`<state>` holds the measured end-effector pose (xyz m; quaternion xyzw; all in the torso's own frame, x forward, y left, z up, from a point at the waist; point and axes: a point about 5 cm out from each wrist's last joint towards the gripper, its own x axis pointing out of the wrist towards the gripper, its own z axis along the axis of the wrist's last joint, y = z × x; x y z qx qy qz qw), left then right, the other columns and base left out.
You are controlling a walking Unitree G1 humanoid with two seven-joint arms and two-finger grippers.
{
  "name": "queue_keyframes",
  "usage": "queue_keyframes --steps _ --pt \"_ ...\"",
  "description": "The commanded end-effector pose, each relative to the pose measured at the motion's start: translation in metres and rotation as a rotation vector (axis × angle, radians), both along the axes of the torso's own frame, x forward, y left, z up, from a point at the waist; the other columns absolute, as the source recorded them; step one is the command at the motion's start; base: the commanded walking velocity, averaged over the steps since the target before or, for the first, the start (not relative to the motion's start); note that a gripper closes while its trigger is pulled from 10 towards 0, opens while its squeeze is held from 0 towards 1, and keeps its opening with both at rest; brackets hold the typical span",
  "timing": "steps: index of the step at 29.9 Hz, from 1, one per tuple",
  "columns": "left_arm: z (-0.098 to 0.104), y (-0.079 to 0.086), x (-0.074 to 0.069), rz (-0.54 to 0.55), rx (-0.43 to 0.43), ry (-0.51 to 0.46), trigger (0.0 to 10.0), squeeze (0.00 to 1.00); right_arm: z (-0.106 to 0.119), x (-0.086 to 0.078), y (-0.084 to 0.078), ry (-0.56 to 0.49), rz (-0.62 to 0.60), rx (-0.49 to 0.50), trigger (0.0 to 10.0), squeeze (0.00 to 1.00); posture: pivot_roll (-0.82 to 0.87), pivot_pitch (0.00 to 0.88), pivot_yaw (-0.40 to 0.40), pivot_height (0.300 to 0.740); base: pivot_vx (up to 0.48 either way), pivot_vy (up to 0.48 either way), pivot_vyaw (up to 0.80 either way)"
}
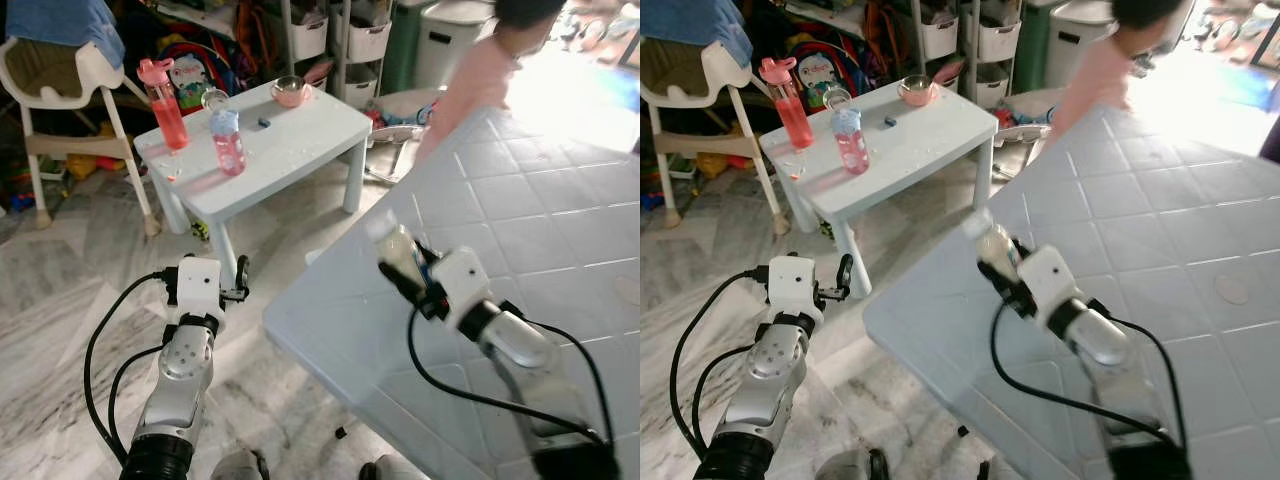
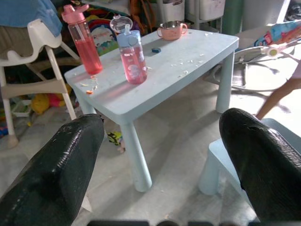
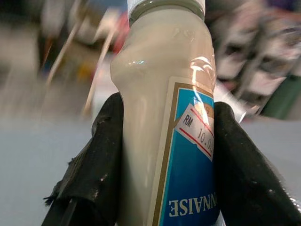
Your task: Restocking fridge
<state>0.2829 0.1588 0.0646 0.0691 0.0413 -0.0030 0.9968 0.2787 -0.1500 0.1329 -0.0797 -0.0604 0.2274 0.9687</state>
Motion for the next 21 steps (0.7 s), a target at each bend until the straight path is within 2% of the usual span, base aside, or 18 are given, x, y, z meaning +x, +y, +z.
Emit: queue_keyframes --steps 1,4,5,6,7,9,10,11,12,13,15,17,20,21 --pt "0.003 0.003 0.003 0.012 0.012 -0.014 10.0 0.0 0.032 0.004 -0.001 -0.141 -0.03 0.094 0.0 0.0 -0.02 0.03 0.072 0.74 0.0 0.0 0.0" --pt "0.006 0.0 0.006 -0.008 -0.008 -0.023 10.0 0.0 0.044 0.005 0.008 -0.166 0.016 0.204 0.0 0.0 -0.02 0.027 0.074 0.74 0.0 0.0 0.0" --pt "0.008 -0.003 0.007 -0.043 -0.078 -0.012 10.0 0.0 0.045 0.003 0.015 -0.16 0.094 0.208 0.0 0.0 -0.02 0.025 0.074 0.74 0.0 0.0 0.0" --pt "0.008 -0.003 0.007 -0.043 -0.078 -0.012 10.0 0.0 0.045 0.003 0.015 -0.16 0.094 0.208 0.0 0.0 -0.02 0.025 0.074 0.74 0.0 0.0 0.0" --pt "0.011 -0.006 0.012 -0.07 -0.145 0.003 10.0 0.0 0.042 0.001 0.016 -0.181 0.136 0.151 0.0 0.0 -0.02 0.023 0.075 0.74 0.0 0.0 0.0" --pt "0.014 -0.009 0.014 -0.105 -0.209 0.014 10.0 0.0 0.039 0.001 0.016 -0.181 0.16 0.131 0.0 0.0 -0.02 0.023 0.075 0.74 0.0 0.0 0.0" --pt "0.022 -0.01 0.018 -0.121 -0.272 0.007 10.0 0.0 0.034 0.001 0.015 -0.156 0.179 0.121 0.0 0.0 -0.02 0.023 0.075 0.74 0.0 0.0 0.0" --pt "0.022 -0.01 0.018 -0.121 -0.272 0.007 10.0 0.0 0.034 0.001 0.015 -0.156 0.179 0.121 0.0 0.0 -0.02 0.023 0.075 0.74 0.0 0.0 0.0" --pt "0.033 -0.015 0.022 -0.168 -0.364 -0.004 10.0 0.0 0.027 0.001 0.012 -0.141 0.179 0.1 0.0 0.0 -0.01 0.023 0.075 0.74 0.0 0.0 0.0" --pt "0.033 -0.015 0.022 -0.168 -0.364 -0.004 10.0 0.0 0.027 0.001 0.012 -0.141 0.179 0.1 0.0 0.0 -0.01 0.023 0.075 0.74 0.0 0.0 0.0" --pt "0.049 -0.019 0.027 -0.211 -0.465 -0.017 10.0 0.0 0.018 -0.002 0.011 -0.084 0.214 0.131 0.0 0.0 0.0 0.022 0.075 0.74 0.0 0.0 0.0" --pt "0.059 -0.024 0.028 -0.265 -0.518 -0.02 10.0 0.0 0.008 -0.007 0.011 -0.039 0.263 0.116 0.0 0.0 0.0 0.022 0.076 0.74 0.0 0.0 0.0" --pt "0.061 -0.028 0.027 -0.33 -0.533 0.0 10.0 0.0 0.001 -0.012 0.012 -0.001 0.327 0.114 0.0 0.0 0.0 0.024 0.079 0.74 0.0 0.0 0.0" --pt "0.06 -0.03 0.024 -0.365 -0.541 0.024 10.0 0.0 -0.003 -0.015 0.01 0.009 0.353 0.08 0.0 0.0 0.0 0.025 0.08 0.74 0.0 0.0 0.0"
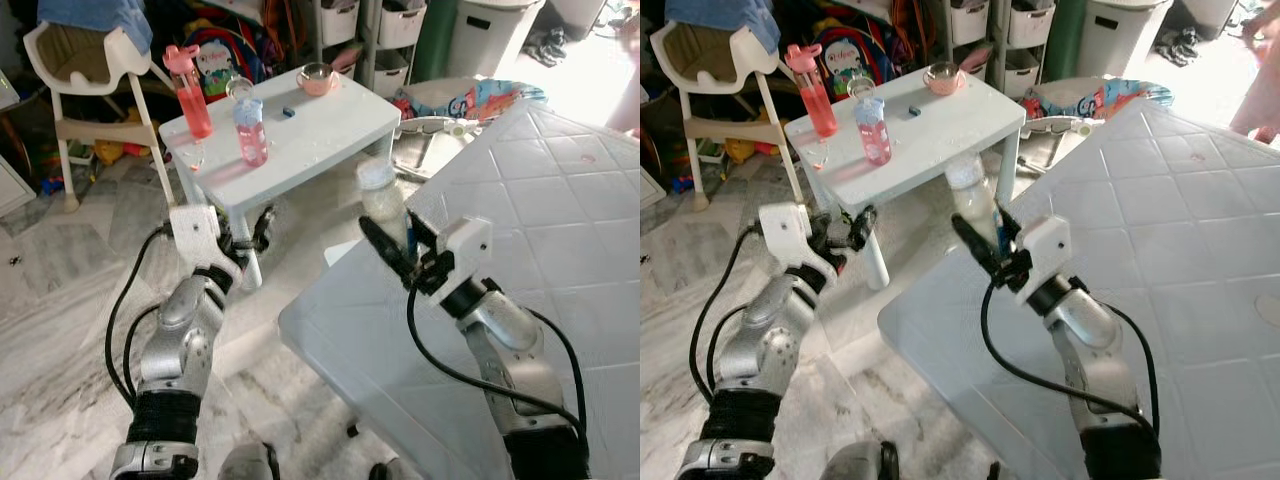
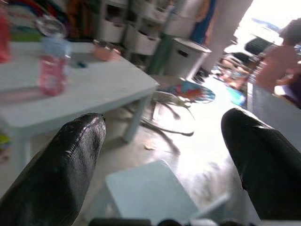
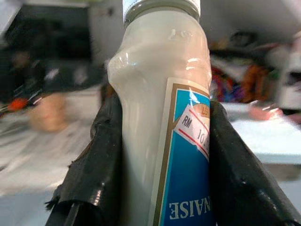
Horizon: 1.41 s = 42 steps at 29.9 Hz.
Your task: Restocking fridge
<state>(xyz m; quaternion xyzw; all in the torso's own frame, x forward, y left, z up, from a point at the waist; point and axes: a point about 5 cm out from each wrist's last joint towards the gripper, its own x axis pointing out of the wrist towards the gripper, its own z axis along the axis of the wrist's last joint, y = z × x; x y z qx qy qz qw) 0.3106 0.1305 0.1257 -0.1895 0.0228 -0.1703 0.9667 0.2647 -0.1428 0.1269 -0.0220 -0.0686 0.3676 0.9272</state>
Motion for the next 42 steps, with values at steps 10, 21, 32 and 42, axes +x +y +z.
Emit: queue_keyframes --steps 10,21,32,42 --pt "-0.004 -0.027 -0.015 -0.274 0.003 0.063 10.0 0.52 0.003 0.004 -0.003 -0.16 -0.066 -0.102 0.0 0.0 -0.01 0.027 0.084 0.74 0.0 0.0 0.0" --pt "0.004 -0.043 -0.015 -0.339 -0.093 0.08 10.0 0.0 -0.004 -0.003 0.011 -0.221 -0.052 -0.14 0.0 0.0 -0.01 0.02 0.087 0.74 0.0 0.0 0.0" --pt "0.004 -0.035 -0.012 -0.303 -0.046 0.062 10.0 0.98 0.006 0.016 -0.021 -0.343 -0.337 -0.219 0.0 0.0 0.0 0.018 0.093 0.74 0.0 0.0 0.0" --pt "0.018 -0.067 -0.022 -0.513 -0.141 0.011 10.0 0.0 0.0 0.017 -0.01 -0.354 -0.325 -0.214 0.0 0.0 0.0 0.017 0.096 0.74 0.0 0.0 0.0"
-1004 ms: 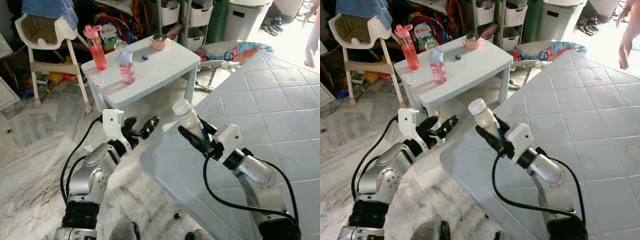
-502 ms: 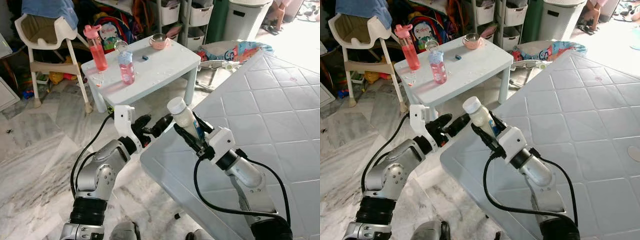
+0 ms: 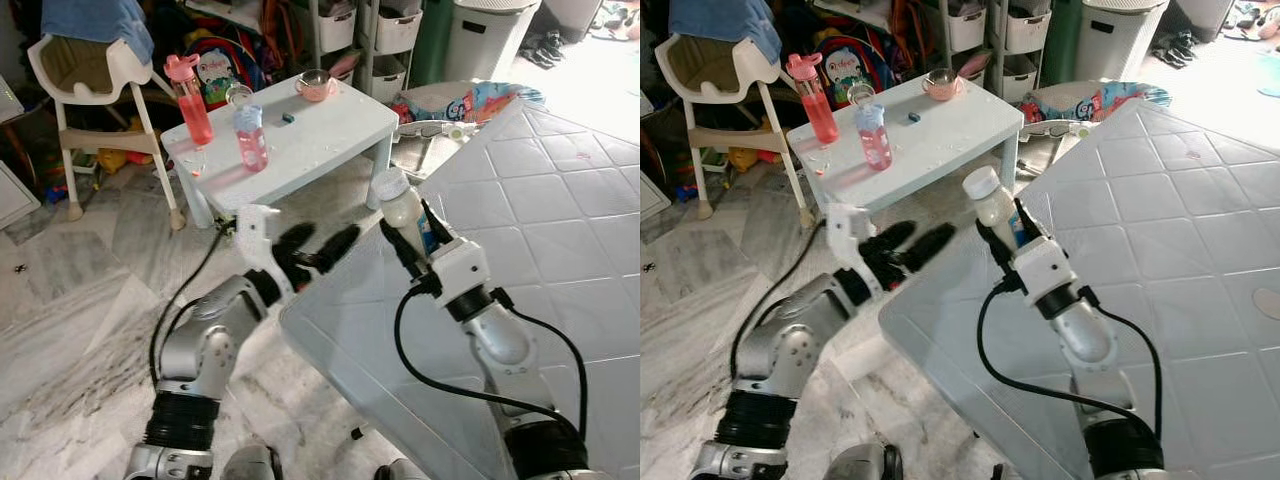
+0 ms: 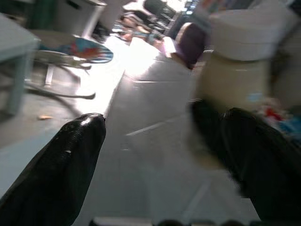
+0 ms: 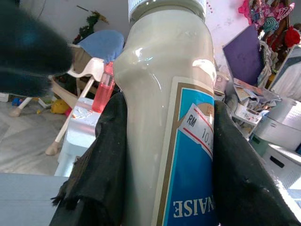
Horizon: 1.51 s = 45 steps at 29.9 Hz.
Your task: Restocking fridge
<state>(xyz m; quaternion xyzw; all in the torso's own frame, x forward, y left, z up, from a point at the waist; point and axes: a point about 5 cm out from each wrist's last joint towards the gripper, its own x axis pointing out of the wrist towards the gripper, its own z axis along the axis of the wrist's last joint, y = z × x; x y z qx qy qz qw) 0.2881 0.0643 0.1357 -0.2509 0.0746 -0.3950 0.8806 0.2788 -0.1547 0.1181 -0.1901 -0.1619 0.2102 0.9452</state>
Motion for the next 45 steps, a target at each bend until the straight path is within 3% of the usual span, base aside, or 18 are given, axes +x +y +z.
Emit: queue_keyframes --steps 1,12,20,27,28,29,30,31,32,33,38,45 --pt "0.01 -0.004 0.0 -0.032 -0.01 -0.036 10.0 0.0 0.009 0.003 0.003 -0.049 0.01 0.002 0.0 0.0 0.0 0.017 0.096 0.74 0.0 0.0 0.0" --pt "0.022 -0.014 0.002 -0.054 -0.102 -0.045 10.0 0.0 0.0 0.007 0.016 0.012 0.037 0.01 0.0 0.0 -0.01 0.019 0.096 0.74 0.0 0.0 0.0" --pt "0.023 -0.018 0.005 -0.041 -0.104 -0.052 10.0 0.0 -0.001 0.001 0.037 0.032 0.16 0.052 0.0 0.0 0.0 0.022 0.089 0.74 0.0 0.0 0.0" --pt "0.019 -0.018 0.008 0.015 -0.093 -0.052 10.0 0.0 0.004 -0.002 0.04 0.039 0.211 0.088 0.0 0.0 -0.01 0.024 0.084 0.74 0.0 0.0 0.0" --pt "0.019 -0.017 0.011 0.04 -0.094 -0.054 4.7 0.0 0.004 -0.002 0.04 0.043 0.214 0.088 0.0 0.0 -0.01 0.025 0.084 0.74 0.0 0.0 0.0" --pt "0.019 -0.016 0.012 0.059 -0.094 -0.058 3.6 0.0 0.004 -0.002 0.04 0.046 0.217 0.088 0.0 0.0 -0.01 0.025 0.085 0.74 0.0 0.0 0.0" --pt "0.02 -0.015 0.013 0.071 -0.094 -0.061 3.6 0.0 0.004 -0.003 0.04 0.047 0.218 0.088 0.0 0.0 -0.01 0.026 0.085 0.74 0.0 0.0 0.0" --pt "0.02 -0.014 0.015 0.091 -0.09 -0.068 1.3 0.0 0.003 -0.004 0.04 0.049 0.222 0.089 0.0 0.0 -0.01 0.026 0.085 0.74 0.0 0.0 0.0" --pt "0.02 -0.014 0.015 0.091 -0.09 -0.068 1.3 0.0 0.003 -0.004 0.04 0.049 0.222 0.089 0.0 0.0 -0.01 0.026 0.085 0.74 0.0 0.0 0.0" --pt "0.02 -0.013 0.016 0.1 -0.086 -0.07 0.0 0.0 0.002 -0.005 0.041 0.052 0.225 0.089 0.0 0.0 -0.01 0.027 0.086 0.74 0.0 0.0 0.0" --pt "0.022 -0.007 0.023 0.185 -0.08 -0.087 0.0 0.0 0.001 -0.007 0.045 0.069 0.249 0.1 0.0 0.0 -0.01 0.028 0.085 0.74 0.0 0.0 0.0" --pt "0.022 -0.005 0.026 0.216 -0.082 -0.091 0.0 0.0 0.0 -0.009 0.046 0.077 0.259 0.101 0.0 0.0 -0.01 0.03 0.083 0.74 0.0 0.0 0.0"
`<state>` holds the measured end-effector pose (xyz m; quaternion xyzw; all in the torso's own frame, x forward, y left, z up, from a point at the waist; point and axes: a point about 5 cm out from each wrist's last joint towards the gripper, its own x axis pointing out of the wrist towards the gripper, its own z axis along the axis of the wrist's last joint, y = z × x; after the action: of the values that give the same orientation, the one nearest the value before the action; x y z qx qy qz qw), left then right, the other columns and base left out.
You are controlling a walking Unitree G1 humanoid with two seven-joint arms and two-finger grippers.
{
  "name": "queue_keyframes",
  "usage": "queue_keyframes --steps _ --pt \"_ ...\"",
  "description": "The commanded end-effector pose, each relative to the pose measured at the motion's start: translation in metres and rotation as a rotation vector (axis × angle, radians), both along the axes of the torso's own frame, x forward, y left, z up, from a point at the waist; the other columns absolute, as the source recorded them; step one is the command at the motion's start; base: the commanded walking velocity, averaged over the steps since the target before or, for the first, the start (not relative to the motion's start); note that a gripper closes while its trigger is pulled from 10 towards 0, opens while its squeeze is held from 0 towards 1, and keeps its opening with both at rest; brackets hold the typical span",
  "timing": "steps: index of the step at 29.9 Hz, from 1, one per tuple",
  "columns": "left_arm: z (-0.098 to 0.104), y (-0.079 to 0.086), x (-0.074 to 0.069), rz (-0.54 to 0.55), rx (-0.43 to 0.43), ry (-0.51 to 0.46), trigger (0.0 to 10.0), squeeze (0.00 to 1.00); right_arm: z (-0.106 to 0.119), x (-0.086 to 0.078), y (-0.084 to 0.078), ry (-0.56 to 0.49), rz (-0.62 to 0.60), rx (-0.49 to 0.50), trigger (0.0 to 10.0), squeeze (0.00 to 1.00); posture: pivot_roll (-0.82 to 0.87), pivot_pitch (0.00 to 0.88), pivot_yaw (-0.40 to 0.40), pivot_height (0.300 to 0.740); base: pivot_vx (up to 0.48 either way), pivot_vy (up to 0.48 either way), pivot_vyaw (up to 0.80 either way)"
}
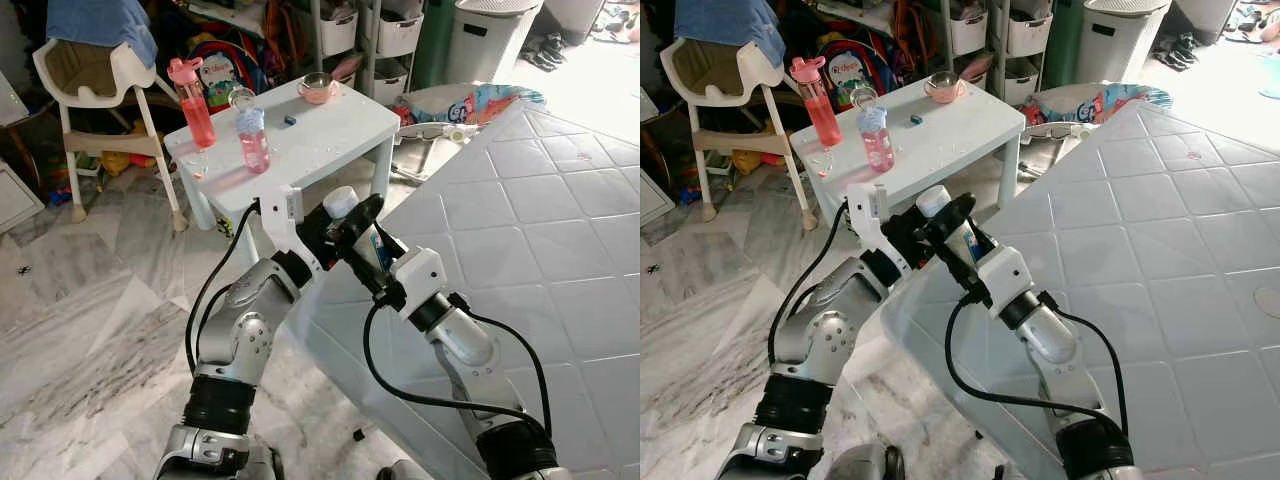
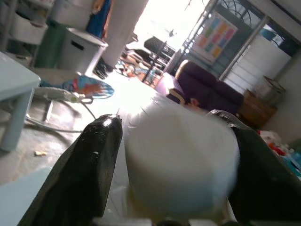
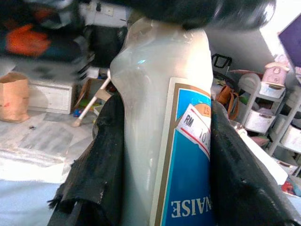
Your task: Restocking fridge
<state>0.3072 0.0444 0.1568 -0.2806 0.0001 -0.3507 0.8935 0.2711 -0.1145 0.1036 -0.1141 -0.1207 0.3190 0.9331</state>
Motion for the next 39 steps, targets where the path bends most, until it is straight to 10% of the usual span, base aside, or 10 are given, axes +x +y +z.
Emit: queue_keyframes --steps 1,13,17,18,19,30,31,34,35,39 --pt "0.0 0.015 0.007 0.092 0.014 0.002 0.0 0.0 0.015 -0.001 0.006 -0.069 0.033 0.024 0.0 0.0 -0.01 0.03 0.083 0.74 0.0 0.0 0.0" --pt "-0.003 0.014 0.008 0.108 0.033 0.001 0.0 0.0 0.016 0.002 0.004 -0.08 0.011 0.017 0.0 0.0 -0.01 0.03 0.085 0.74 0.0 0.0 0.0" --pt "-0.006 0.011 0.006 0.094 0.051 0.006 3.1 0.0 0.018 0.005 0.004 -0.096 -0.011 0.014 0.0 0.0 -0.01 0.03 0.086 0.74 0.0 0.0 0.0" --pt "-0.007 0.009 0.005 0.088 0.067 0.009 6.5 0.0 0.019 0.007 0.004 -0.1 -0.013 0.012 0.0 0.0 -0.01 0.03 0.085 0.74 0.0 0.0 0.0" --pt "-0.01 0.007 0.003 0.073 0.078 0.012 10.0 1.0 0.02 0.008 0.004 -0.104 -0.014 0.009 0.0 0.0 -0.01 0.03 0.085 0.74 0.0 0.0 0.0" --pt "-0.015 0.006 0.004 0.09 0.133 0.009 10.0 1.0 0.022 0.01 0.005 -0.116 -0.009 0.003 0.0 0.0 -0.01 0.03 0.085 0.74 0.0 0.0 0.0" --pt "-0.015 0.006 0.004 0.09 0.135 0.008 10.0 0.51 0.022 0.01 0.005 -0.117 -0.01 0.003 0.0 0.0 -0.01 0.03 0.085 0.74 0.0 0.0 0.0" --pt "-0.015 0.004 0.004 0.073 0.125 0.013 10.0 0.33 0.023 0.011 0.006 -0.124 -0.013 0.006 0.0 0.0 -0.01 0.031 0.086 0.74 0.0 0.0 0.0" --pt "-0.015 0.002 0.003 0.065 0.119 0.014 10.0 1.0 0.024 0.011 0.007 -0.128 -0.015 0.008 0.0 0.0 -0.01 0.029 0.087 0.74 0.0 0.0 0.0" --pt "-0.015 0.0 0.002 0.063 0.117 0.014 10.0 1.0 0.024 0.012 0.007 -0.131 -0.015 0.009 0.0 0.0 -0.01 0.028 0.088 0.74 0.0 0.0 0.0"
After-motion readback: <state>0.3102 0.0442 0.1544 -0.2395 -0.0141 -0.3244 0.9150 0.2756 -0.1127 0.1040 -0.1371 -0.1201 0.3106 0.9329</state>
